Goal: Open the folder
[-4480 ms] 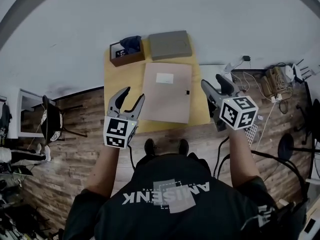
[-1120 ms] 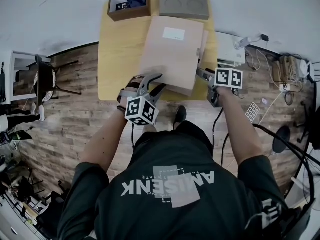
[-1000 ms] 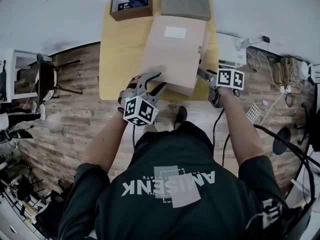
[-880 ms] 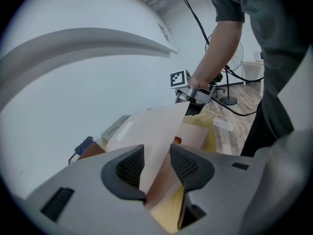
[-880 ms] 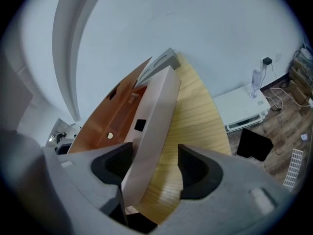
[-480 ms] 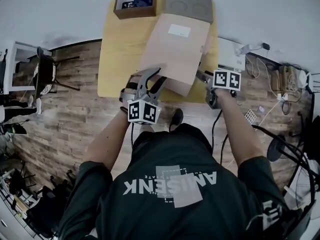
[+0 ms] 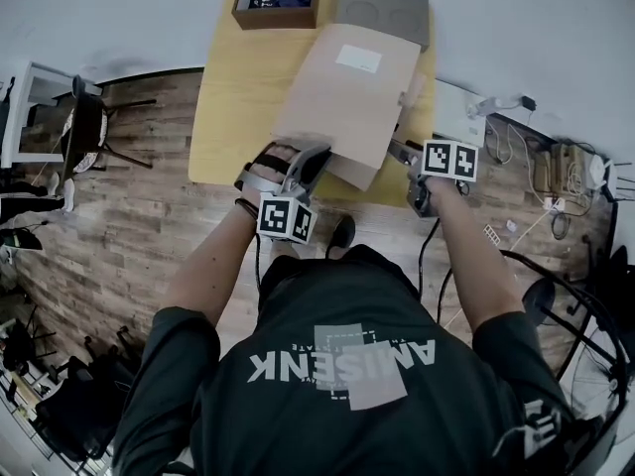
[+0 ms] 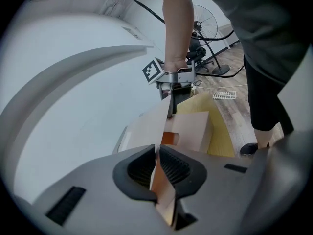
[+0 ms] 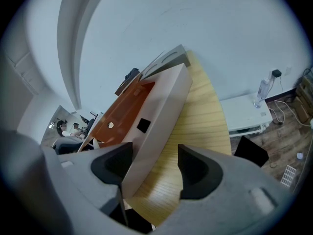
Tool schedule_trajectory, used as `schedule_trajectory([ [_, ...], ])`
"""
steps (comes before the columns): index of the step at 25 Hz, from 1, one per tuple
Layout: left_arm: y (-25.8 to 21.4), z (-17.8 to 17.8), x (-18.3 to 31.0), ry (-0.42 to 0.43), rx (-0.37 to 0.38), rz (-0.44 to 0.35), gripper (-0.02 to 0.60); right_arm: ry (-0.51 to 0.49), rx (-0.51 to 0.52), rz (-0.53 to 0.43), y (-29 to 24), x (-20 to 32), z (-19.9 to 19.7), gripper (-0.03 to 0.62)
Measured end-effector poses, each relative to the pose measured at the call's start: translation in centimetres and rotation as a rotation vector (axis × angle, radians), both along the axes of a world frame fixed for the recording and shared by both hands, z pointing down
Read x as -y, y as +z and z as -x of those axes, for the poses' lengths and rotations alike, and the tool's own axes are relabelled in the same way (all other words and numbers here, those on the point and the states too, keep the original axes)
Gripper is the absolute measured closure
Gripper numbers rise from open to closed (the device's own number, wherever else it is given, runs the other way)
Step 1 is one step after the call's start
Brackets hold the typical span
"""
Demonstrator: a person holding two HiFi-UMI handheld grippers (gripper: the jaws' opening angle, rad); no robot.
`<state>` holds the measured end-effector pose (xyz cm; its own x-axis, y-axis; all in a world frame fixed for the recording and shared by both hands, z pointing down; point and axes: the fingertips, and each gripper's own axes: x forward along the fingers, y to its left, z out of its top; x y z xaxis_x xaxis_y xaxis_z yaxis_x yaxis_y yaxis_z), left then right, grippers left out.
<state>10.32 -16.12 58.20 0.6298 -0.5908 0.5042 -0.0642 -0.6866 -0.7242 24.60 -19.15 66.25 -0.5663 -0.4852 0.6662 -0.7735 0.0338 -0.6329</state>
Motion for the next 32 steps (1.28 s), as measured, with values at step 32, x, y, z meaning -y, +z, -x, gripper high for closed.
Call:
schedule_trajectory([
  [32,-4.8,14.0,8.9,-0.723,-0.566,0.202,0.575,0.014,0.006,0.041,0.3,0.4,0.1,0.312],
])
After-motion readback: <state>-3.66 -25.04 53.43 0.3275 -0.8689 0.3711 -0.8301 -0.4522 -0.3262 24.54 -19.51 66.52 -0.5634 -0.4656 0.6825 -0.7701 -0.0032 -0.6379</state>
